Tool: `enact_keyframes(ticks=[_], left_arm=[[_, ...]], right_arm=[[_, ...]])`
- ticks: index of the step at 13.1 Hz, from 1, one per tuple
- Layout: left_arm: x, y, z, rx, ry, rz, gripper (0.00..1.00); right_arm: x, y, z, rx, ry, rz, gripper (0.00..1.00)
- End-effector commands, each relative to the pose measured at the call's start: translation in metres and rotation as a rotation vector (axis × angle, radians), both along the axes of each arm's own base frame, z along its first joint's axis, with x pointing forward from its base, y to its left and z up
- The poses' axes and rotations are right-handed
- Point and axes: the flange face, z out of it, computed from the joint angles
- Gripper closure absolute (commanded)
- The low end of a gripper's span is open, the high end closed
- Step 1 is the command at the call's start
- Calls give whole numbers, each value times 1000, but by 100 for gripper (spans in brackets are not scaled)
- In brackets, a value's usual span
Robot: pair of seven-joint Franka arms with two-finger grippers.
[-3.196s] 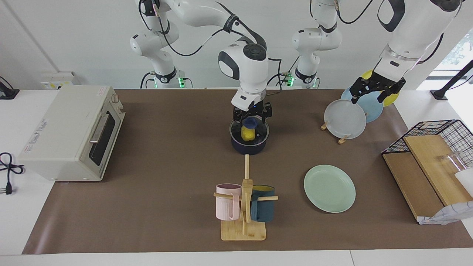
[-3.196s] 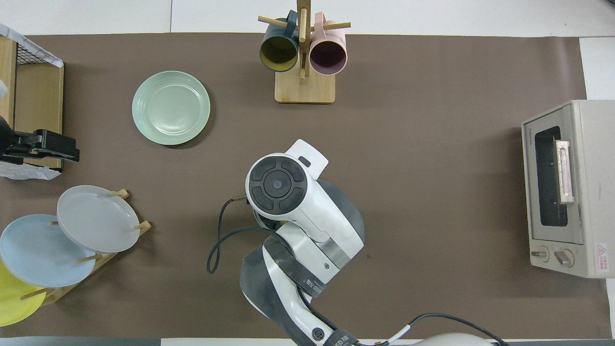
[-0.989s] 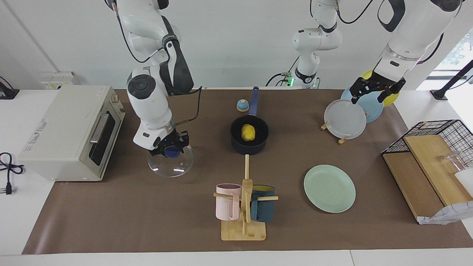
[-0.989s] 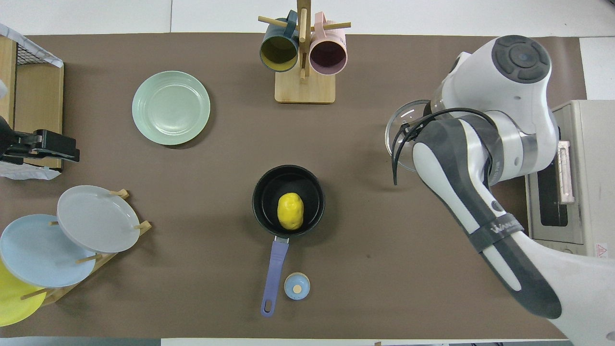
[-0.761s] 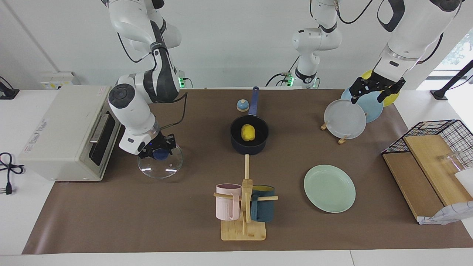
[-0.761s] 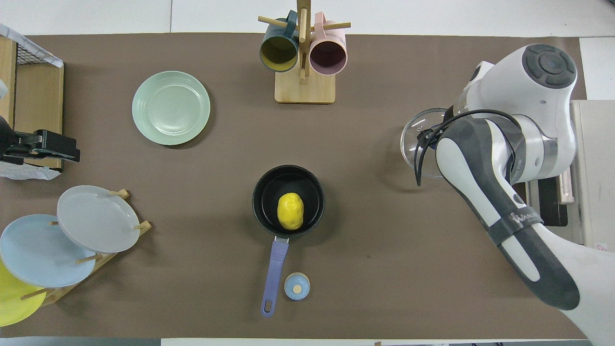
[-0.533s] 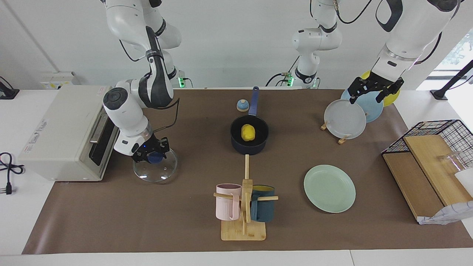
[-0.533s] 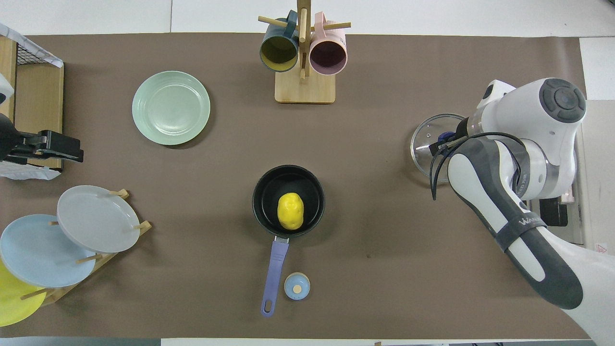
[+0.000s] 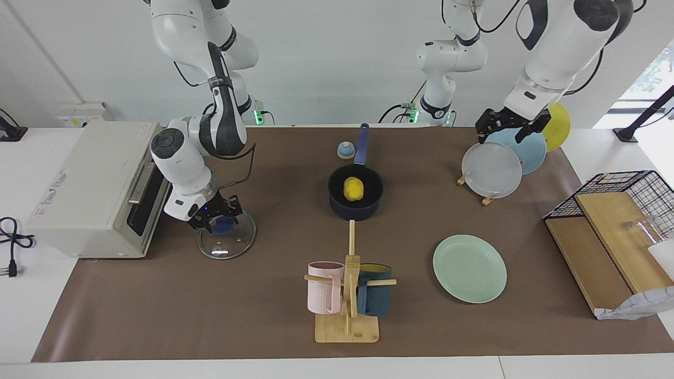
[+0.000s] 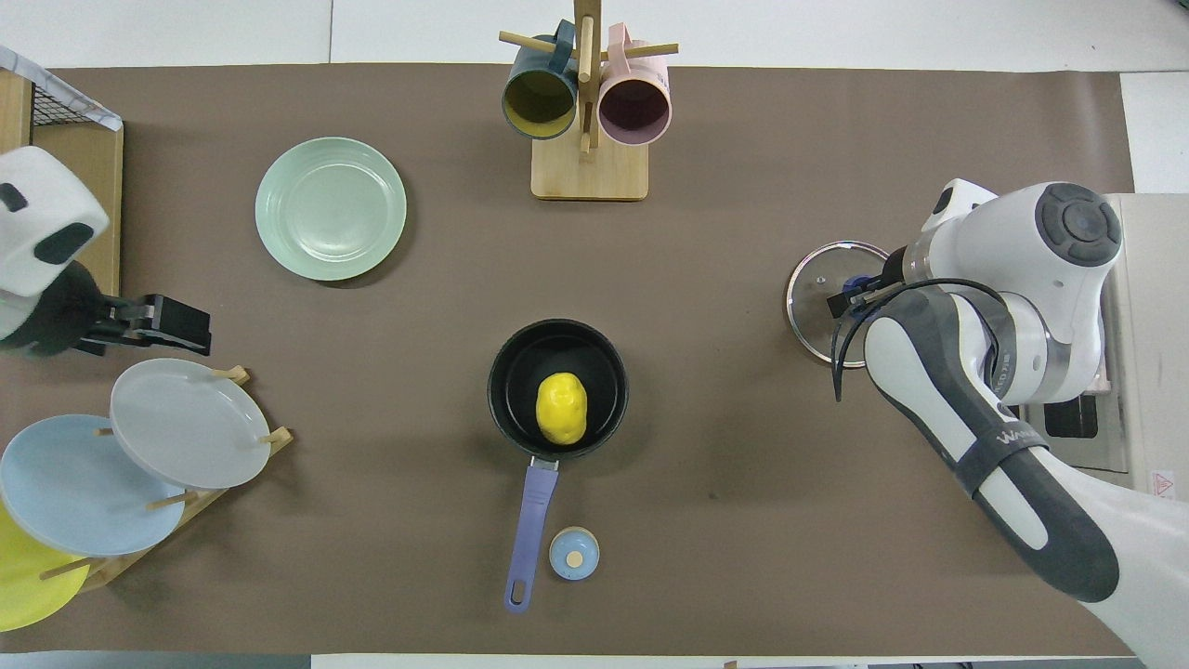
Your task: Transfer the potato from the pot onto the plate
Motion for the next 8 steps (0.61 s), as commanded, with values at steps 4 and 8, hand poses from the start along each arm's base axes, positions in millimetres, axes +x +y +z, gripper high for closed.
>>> enact_keyframes(ticks=[4, 8], left_arm=[[-79, -192, -82, -84, -128, 70, 0], [-66, -241, -165, -86, -114, 96, 0]], right_arm=[[22, 5, 127, 11, 64, -77, 0], [-8, -8, 190, -104, 89, -175, 0]])
